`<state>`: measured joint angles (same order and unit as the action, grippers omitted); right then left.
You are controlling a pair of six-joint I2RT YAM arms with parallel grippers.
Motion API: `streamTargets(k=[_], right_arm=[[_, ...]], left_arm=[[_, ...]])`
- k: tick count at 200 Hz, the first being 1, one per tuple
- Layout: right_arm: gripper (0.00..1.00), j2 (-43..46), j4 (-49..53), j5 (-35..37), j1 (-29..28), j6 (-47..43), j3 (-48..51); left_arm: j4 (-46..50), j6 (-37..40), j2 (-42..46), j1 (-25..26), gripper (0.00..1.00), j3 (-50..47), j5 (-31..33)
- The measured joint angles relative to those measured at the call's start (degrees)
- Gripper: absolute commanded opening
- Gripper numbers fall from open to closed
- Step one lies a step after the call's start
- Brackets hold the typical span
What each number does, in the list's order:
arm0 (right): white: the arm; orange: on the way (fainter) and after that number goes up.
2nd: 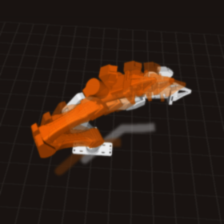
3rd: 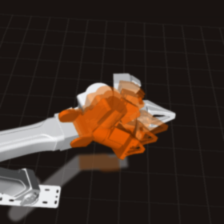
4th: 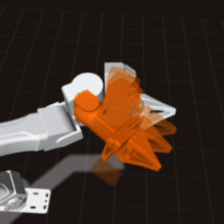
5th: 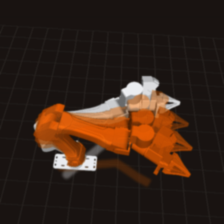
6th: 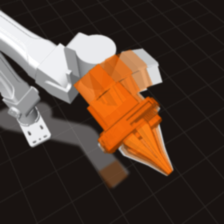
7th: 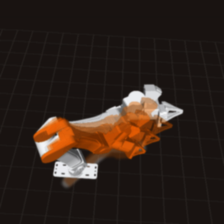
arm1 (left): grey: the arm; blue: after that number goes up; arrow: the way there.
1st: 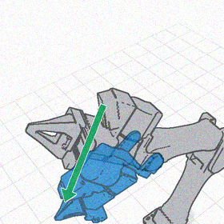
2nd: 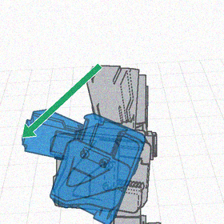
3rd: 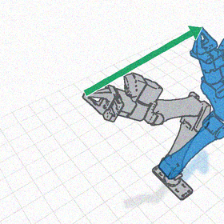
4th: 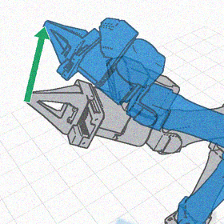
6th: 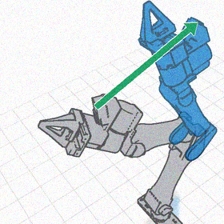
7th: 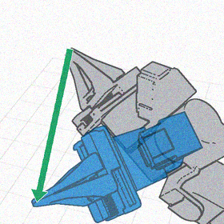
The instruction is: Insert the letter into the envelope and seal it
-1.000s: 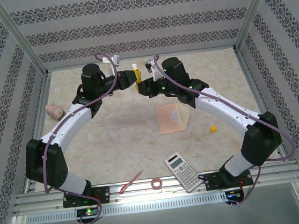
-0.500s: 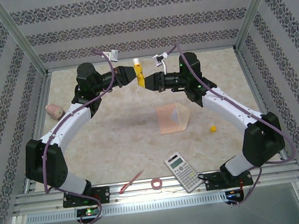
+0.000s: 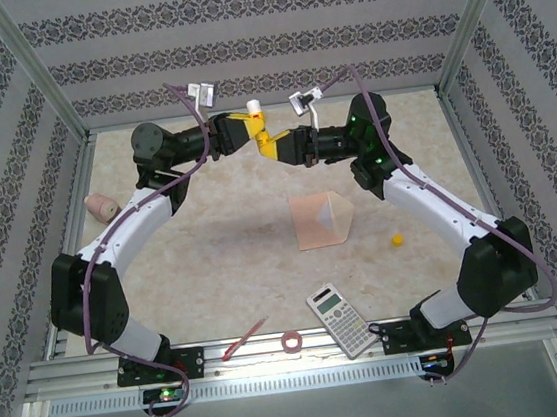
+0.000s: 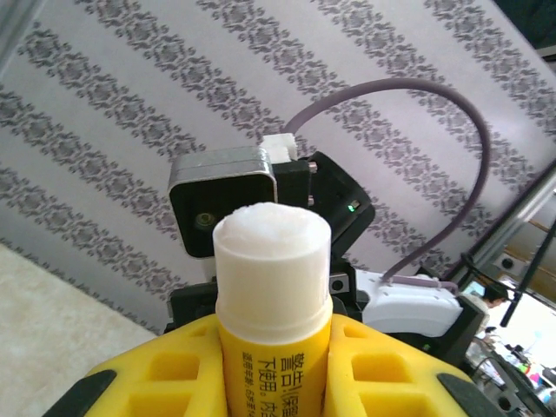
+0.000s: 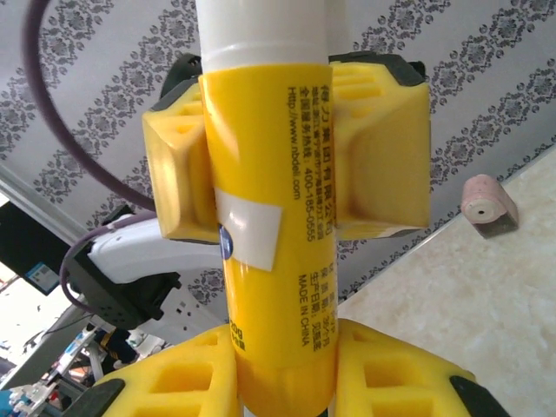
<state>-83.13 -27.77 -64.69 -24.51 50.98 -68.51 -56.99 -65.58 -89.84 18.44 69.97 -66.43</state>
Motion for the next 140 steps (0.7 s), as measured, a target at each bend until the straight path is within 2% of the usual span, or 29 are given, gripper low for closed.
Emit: streamTargets(k=[30, 54, 67, 82, 91, 115, 140], right_arm=[[0.22, 0.4, -1.2, -0.5, 0.0, 1.4, -0.1], [0.28, 0.6, -1.4, -0.8, -0.2, 1.6, -0.2], [0.36, 0.6, -0.8, -0.7, -0.4, 1.5, -0.6], [0.55, 0.7, 0.3, 0.7, -0.3, 1.0, -1.1], [0.63, 1.1, 1.9, 2.1, 0.0, -0.3, -1.7], [0.68, 3.8, 9.5, 5.2, 0.4, -6.1, -2.5], [0.72, 7.5, 18.9, 8.6, 0.4, -12.6, -2.8]], left_arm=[[-7.5, -5.5, -1.5, 0.2, 0.0, 0.0, -0.3], [-9.5, -7.0, -1.7, 0.2, 0.0, 0.0, -0.7], [-9.8, -7.1, -1.7, 0.2, 0.0, 0.0, -0.9], [-9.6, -6.5, -1.6, 0.3, 0.0, -0.1, -2.8], [-8.4, -5.3, -1.6, 0.3, 0.0, -0.2, -3.7], [-1.4, 0.0, -0.4, -0.1, 0.0, -1.1, -4.1], [12.4, 9.5, 2.3, -1.2, 0.0, -1.2, -1.9]])
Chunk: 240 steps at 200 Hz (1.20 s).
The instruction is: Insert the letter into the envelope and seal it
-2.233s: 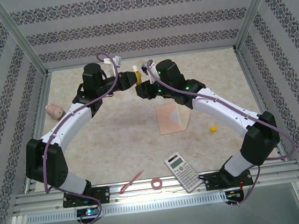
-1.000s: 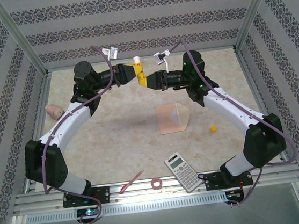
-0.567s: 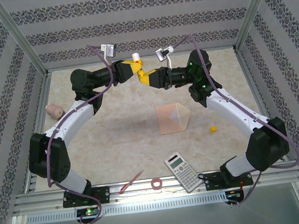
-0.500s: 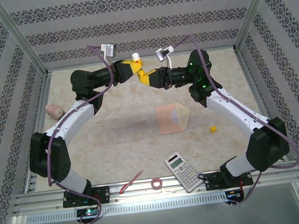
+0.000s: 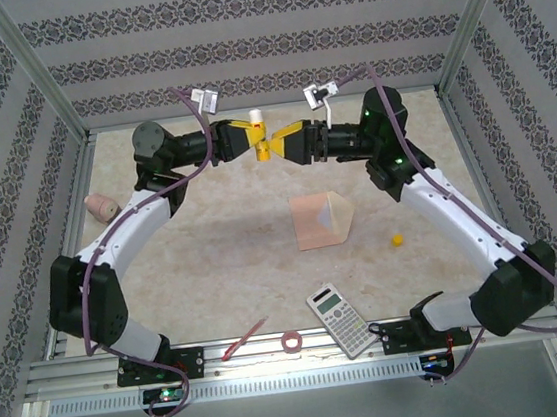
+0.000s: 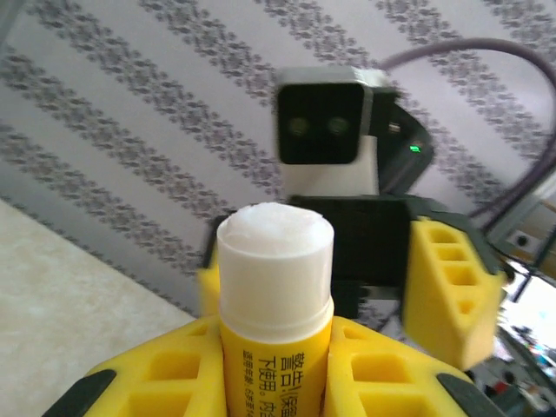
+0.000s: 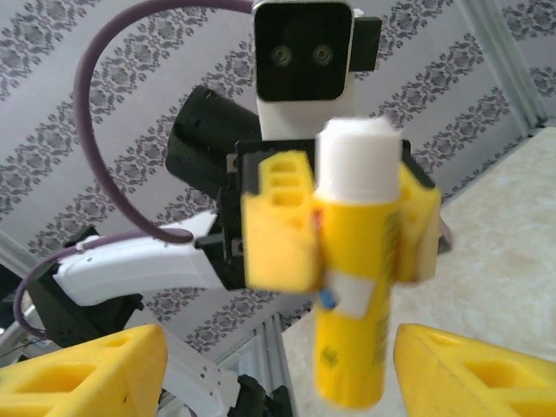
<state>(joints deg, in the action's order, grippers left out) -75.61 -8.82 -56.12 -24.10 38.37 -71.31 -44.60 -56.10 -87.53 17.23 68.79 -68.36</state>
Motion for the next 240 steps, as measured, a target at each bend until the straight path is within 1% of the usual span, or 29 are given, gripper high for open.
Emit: streamTargets(k=[14, 23, 34, 48, 78, 92, 104, 124, 168, 210, 240], right_arm=[[0.74, 1.8, 6.6, 2.9, 0.0, -4.3, -0.8], [0.75, 2.6, 12.0, 6.4, -0.3, -7.7, -2.2], [0.77, 3.1, 18.1, 12.0, -1.4, -11.5, -4.2], [0.77, 3.1, 23.6, 20.2, -3.9, -15.1, -6.1], [0.77, 0.5, 30.4, 36.7, -10.6, -18.9, -7.7], [0.77, -2.0, 31.4, 42.3, -12.9, -19.1, -7.7], [0.77, -4.3, 31.7, 45.4, -14.1, -19.1, -7.7], [0.77, -7.7, 31.7, 47.6, -15.1, -18.8, -7.7], [0.76, -11.1, 29.2, 47.7, -15.2, -18.1, -7.9], [0.76, -13.3, 25.8, 45.4, -15.2, -17.2, -9.7], [0.75, -15.5, 25.3, 43.4, -15.2, -16.9, -11.1]], left_arm=[[11.1, 7.8, 2.0, -0.5, 0.0, 0.8, 3.5], [18.3, 12.8, 2.9, -0.6, 0.0, 2.1, 6.8], [26.5, 17.7, 3.6, -0.7, 0.0, 4.2, 11.3], [34.2, 21.8, 3.7, -0.8, 0.0, 6.8, 17.4], [43.6, 24.2, 3.6, -0.7, 0.0, 8.0, 28.0], [46.1, 24.2, 3.6, -0.5, 0.0, 7.7, 31.9], [46.8, 23.5, 3.6, -0.4, 0.0, 7.3, 34.5], [46.8, 21.9, 3.6, -0.4, 0.0, 5.9, 36.9], [46.8, 19.4, 3.6, -0.1, 0.0, 3.7, 38.5], [45.9, 17.7, 3.6, 0.1, 0.0, 2.1, 37.9], [45.0, 16.8, 3.6, 0.1, 0.0, 1.2, 37.2]])
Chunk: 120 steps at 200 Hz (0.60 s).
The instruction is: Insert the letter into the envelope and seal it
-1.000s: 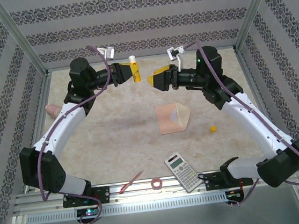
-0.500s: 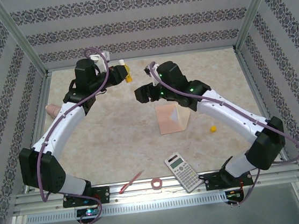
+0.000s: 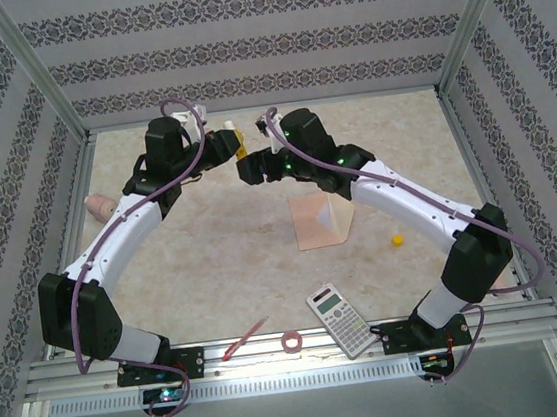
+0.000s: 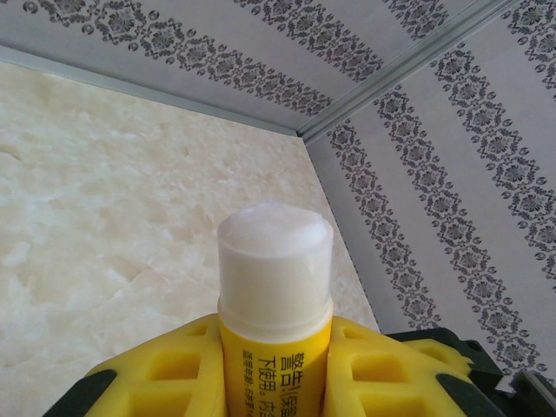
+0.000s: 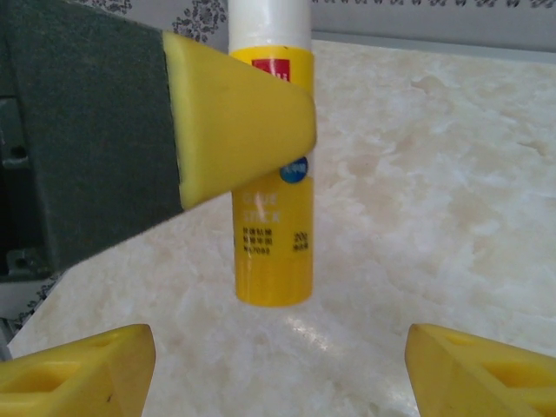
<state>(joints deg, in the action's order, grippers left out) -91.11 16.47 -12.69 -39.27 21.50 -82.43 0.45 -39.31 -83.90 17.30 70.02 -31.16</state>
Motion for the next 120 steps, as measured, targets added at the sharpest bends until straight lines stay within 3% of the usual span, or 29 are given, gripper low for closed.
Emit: streamTargets(k=[35, 86, 120], right_arm=[[0.68, -1.5, 0.0, -1.6, 0.0, 0.9, -0.8], [0.45, -2.8, -0.1, -3.3, 0.0, 1.1, -2.1], [0.44, -3.1, -0.1, -3.5, 0.0, 1.3, -2.2]], left_arm=[[-1.1, -0.5, 0.0, 0.0, 0.0, -0.1, -1.5], [-2.6, -1.3, 0.0, 0.0, 0.0, -0.1, -3.8], [-3.4, -1.9, 0.0, 0.0, 0.0, -0.1, -5.3]])
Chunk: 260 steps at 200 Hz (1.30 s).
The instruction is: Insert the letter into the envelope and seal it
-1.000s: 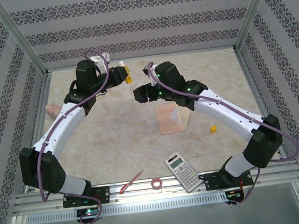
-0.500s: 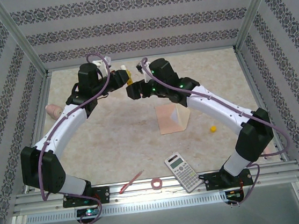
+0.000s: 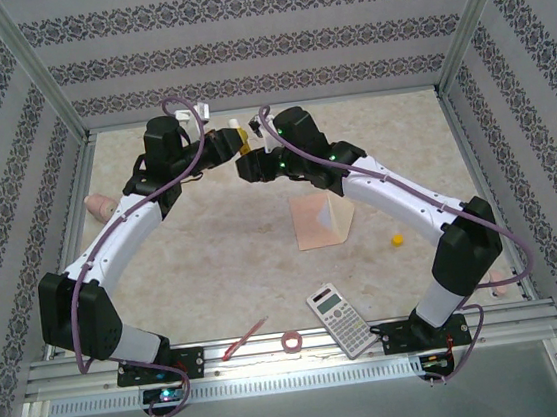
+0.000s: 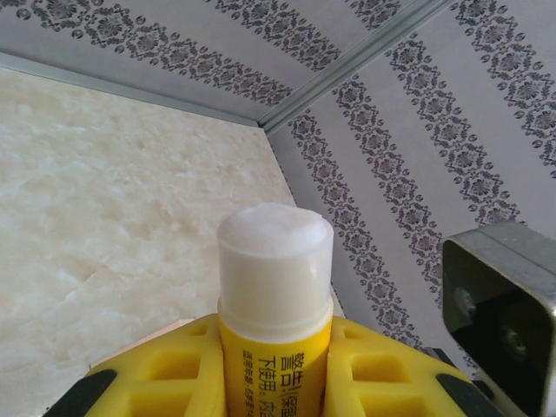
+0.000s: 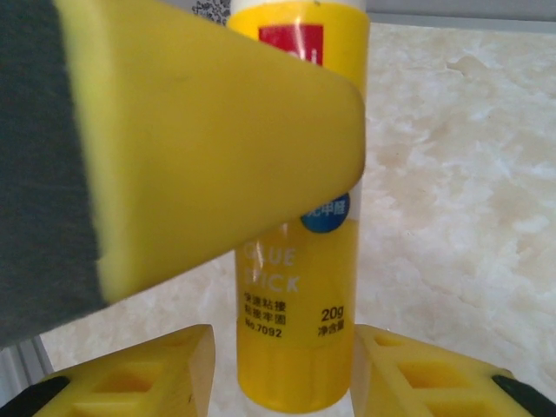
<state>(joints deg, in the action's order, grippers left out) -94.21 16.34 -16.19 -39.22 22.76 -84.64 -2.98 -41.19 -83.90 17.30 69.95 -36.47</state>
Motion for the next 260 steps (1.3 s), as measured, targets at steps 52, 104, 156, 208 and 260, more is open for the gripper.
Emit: streamTargets(k=[52, 104, 156, 208, 260], right_arm=[[0.34, 0.0, -0.7, 0.0, 0.0, -0.5, 0.0], [0.25, 0.3, -0.9, -1.6, 0.5, -0.5, 0.1], [0.25, 3.0, -4.3, -11.2, 3.9, 1.1, 2.9], [0.25, 6.1, -15.8, -28.5, 8.8, 9.0, 8.0], [0.25, 9.3, -25.6, -38.1, 10.6, 15.8, 8.5]], left_arm=[[-0.5, -0.3, 0.0, 0.0, 0.0, 0.0, -2.2], [-1.2, 0.0, 0.0, 0.0, 0.0, 0.0, -3.5], [-4.9, 1.1, 0.0, 0.0, 0.0, 0.3, -8.6], [-13.7, -0.7, 0.0, 0.0, 0.0, 0.7, -16.4], [-33.2, -11.4, -0.4, 0.3, 0.0, 0.7, -22.5]])
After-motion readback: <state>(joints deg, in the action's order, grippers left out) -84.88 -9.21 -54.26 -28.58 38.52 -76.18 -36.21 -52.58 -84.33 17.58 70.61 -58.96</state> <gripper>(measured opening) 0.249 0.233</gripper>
